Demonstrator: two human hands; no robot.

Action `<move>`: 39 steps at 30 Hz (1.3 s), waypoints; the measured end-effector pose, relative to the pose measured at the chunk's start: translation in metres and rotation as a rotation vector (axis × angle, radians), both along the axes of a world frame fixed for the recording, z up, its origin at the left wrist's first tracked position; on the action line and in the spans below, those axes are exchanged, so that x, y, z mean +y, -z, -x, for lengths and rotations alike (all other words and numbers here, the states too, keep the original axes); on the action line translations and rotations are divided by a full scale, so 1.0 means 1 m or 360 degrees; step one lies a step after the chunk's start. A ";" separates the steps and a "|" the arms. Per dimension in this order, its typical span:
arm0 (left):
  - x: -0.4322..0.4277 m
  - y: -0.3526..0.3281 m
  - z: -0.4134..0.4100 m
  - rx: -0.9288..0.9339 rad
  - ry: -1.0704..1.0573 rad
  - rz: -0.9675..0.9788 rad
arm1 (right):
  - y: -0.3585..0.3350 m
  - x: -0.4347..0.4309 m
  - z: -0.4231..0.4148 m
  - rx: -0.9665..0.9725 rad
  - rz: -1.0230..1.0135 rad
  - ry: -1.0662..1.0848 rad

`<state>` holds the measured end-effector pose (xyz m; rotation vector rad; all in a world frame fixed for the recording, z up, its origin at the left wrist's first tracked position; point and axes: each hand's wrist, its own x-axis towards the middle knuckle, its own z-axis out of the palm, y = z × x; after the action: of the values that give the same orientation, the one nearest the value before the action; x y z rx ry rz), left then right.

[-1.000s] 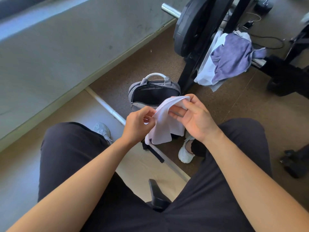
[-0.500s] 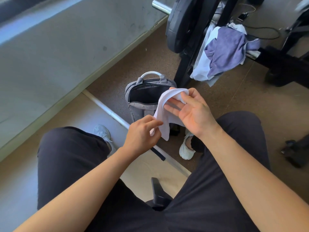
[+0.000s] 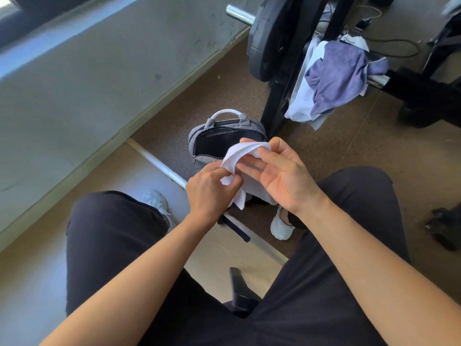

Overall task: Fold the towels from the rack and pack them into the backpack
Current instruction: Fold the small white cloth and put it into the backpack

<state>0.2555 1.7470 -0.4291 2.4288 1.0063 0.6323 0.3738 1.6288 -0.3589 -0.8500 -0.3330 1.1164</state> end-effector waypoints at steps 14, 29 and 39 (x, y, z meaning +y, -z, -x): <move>0.019 0.033 0.025 0.0350 0.0427 0.0197 | -0.005 -0.005 -0.029 0.0136 -0.0017 0.0336; 0.055 -0.005 0.056 -0.0408 -0.0105 0.0055 | 0.025 -0.008 -0.063 -0.0419 0.0768 0.0789; 0.088 -0.018 0.083 -0.0447 -0.0281 0.0066 | 0.045 -0.005 -0.053 -0.1368 0.1148 0.0152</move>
<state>0.1721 1.8355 -0.4111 2.1538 1.1081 0.9715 0.4271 1.6233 -0.4040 -1.9689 -0.5964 0.7167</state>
